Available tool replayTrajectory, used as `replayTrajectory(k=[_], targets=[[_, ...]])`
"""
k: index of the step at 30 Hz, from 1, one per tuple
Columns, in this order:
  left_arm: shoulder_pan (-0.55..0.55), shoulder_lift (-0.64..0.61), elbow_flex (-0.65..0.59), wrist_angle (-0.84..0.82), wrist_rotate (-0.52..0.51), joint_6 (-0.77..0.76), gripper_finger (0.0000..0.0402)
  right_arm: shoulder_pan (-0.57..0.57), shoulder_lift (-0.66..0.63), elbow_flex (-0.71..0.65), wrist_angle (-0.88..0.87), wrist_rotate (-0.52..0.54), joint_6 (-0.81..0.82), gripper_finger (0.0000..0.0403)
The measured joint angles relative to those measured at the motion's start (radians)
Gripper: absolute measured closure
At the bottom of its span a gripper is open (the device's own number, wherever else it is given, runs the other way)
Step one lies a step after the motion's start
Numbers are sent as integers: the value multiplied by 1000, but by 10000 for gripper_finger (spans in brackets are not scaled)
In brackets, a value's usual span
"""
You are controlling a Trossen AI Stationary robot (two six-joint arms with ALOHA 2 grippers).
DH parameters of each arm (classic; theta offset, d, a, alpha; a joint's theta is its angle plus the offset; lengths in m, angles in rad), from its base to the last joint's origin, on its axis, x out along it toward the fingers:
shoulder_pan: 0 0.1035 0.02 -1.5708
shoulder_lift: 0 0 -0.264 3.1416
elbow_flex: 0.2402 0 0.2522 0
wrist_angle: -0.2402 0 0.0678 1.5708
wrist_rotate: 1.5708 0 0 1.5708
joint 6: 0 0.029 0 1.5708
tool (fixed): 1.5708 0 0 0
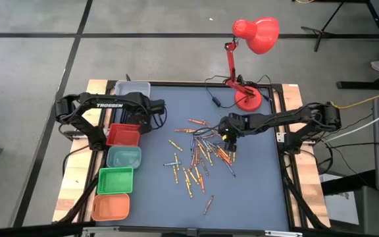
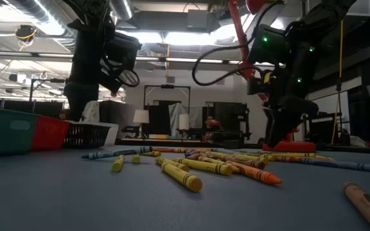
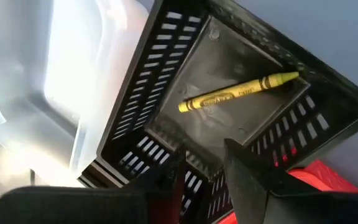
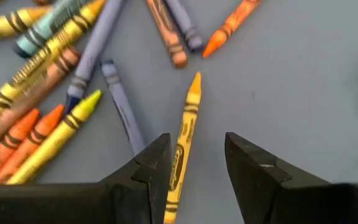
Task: Sort crayons
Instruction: Put the yellow into the orange bin
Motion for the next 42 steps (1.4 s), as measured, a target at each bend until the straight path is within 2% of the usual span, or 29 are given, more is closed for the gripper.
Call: replayTrajectory(k=[7, 14, 22, 27, 31, 36, 42], targets=[[-4, 0, 45, 0, 0, -21, 311, 0, 0, -2, 27, 26, 0, 253], [-60, 0, 99, 27, 0, -21, 311, 0, 1, -2, 33, 27, 0, 253], [-147, 0, 117, 197, 4, -21, 311, 0, 78, -2, 74, 1, 0, 253], [-197, 0, 117, 326, 58, -27, 311, 0, 108, 2, 81, 5, 0, 255], [-240, 0, 117, 444, 109, -29, 311, 1, 109, 2, 81, 3, 0, 282], [-296, 0, 117, 571, 157, -24, 311, 2, 110, 1, 82, -5, -1, 342], [-356, 0, 117, 623, 158, -20, 312, 1, 111, 0, 83, 3, -4, 394]])
